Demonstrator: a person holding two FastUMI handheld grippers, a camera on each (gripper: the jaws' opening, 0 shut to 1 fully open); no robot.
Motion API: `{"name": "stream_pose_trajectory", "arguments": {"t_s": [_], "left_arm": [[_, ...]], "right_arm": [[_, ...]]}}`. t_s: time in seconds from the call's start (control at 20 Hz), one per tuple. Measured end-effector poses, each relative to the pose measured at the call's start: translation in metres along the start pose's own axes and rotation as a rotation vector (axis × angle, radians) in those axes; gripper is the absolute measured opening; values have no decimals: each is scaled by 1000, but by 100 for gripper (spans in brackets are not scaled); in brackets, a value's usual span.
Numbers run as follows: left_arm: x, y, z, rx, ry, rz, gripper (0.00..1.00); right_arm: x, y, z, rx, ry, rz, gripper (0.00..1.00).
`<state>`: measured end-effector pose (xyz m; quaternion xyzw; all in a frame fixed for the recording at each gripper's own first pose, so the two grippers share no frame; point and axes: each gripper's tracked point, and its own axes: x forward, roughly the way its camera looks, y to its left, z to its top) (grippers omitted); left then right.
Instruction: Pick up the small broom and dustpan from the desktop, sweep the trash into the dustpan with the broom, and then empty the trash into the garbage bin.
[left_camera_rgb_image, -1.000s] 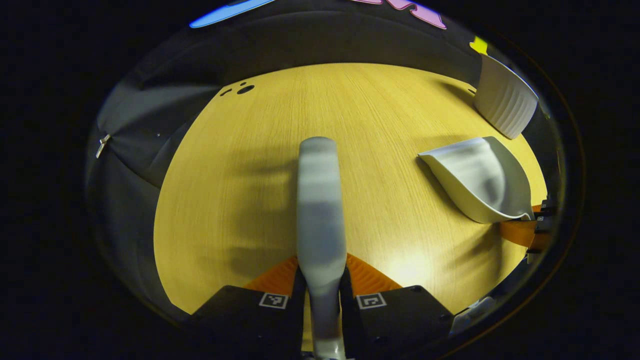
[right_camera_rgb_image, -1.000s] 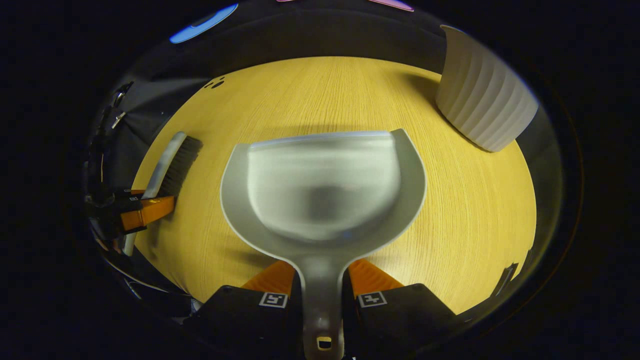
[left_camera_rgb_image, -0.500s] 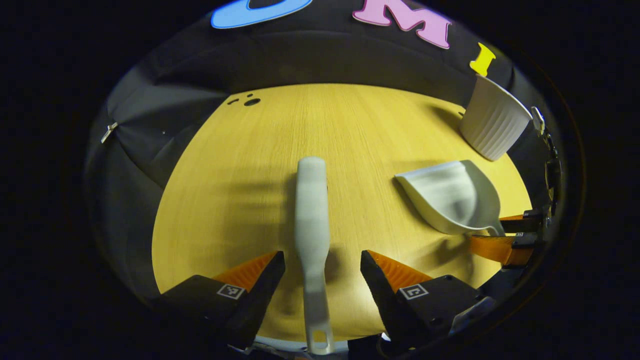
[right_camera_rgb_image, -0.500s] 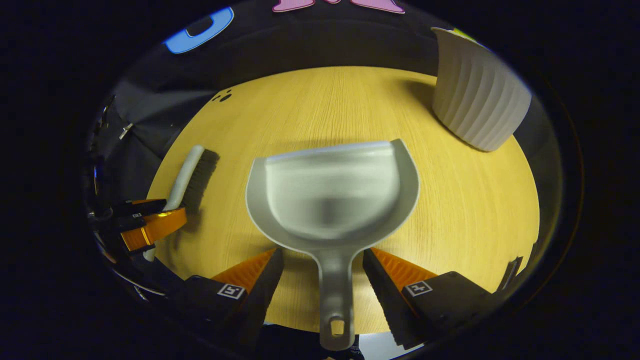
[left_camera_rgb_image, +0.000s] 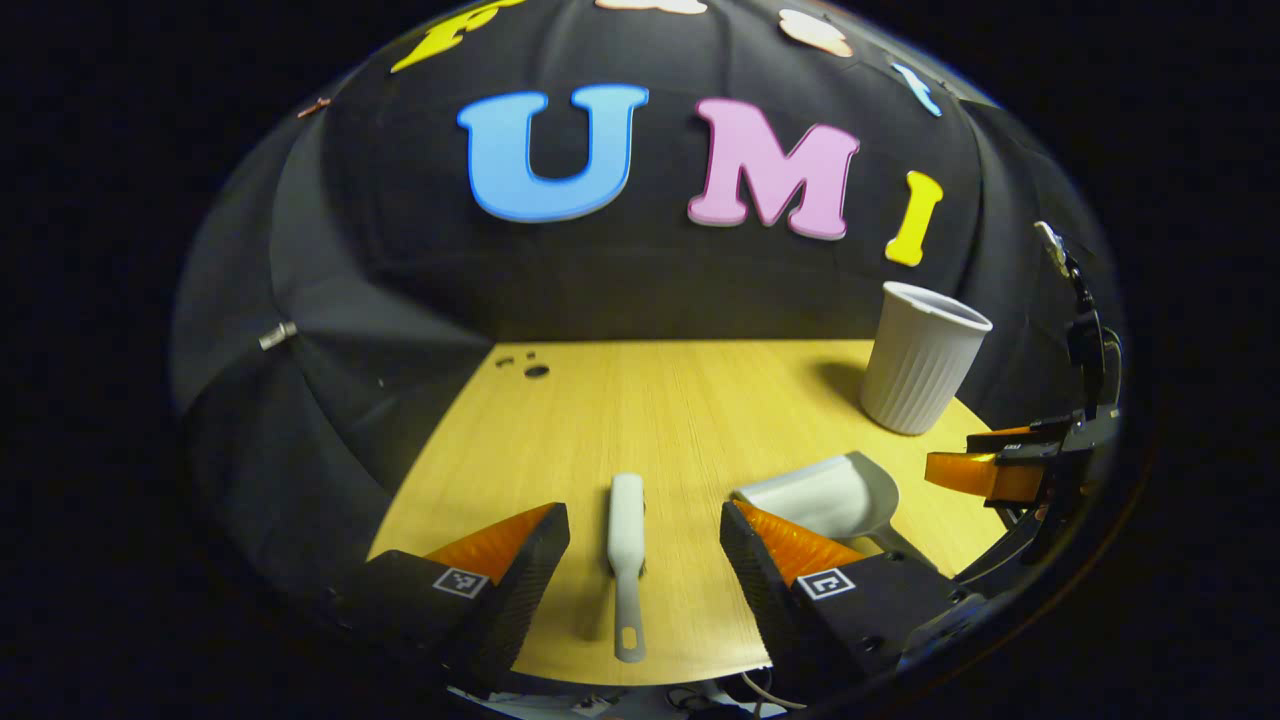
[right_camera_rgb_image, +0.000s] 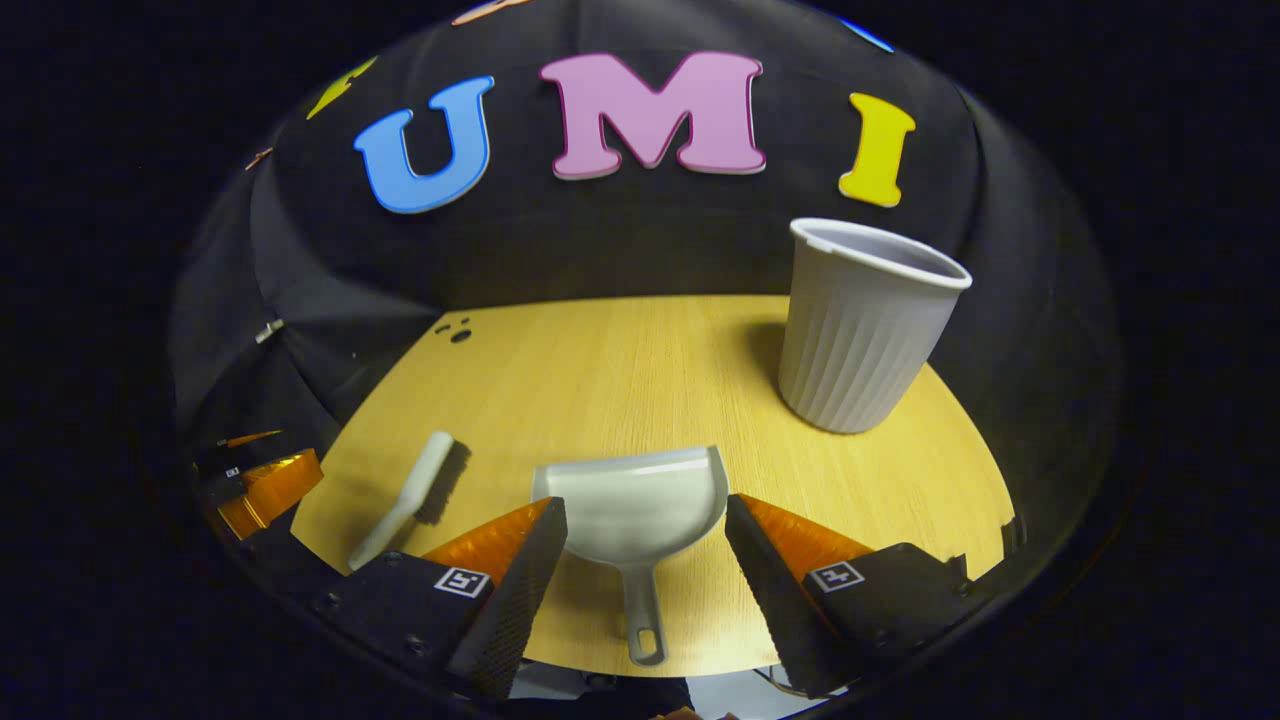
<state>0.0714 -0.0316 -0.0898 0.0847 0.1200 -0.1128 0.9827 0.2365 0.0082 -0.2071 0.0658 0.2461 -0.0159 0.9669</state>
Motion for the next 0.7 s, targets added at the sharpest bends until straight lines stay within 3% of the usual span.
{"name": "stream_pose_trajectory", "arguments": {"t_s": [0.15,0.35,0.7], "left_arm": [[-32,-4,29,18,-149,6,96],[-78,-21,46,3,-242,-7,95],[-105,-47,16,17,-219,-62,95]], "right_arm": [[-34,16,33,5,-163,20,99],[-79,29,51,-31,-268,65,99],[-112,30,11,-40,-271,63,99]]}}
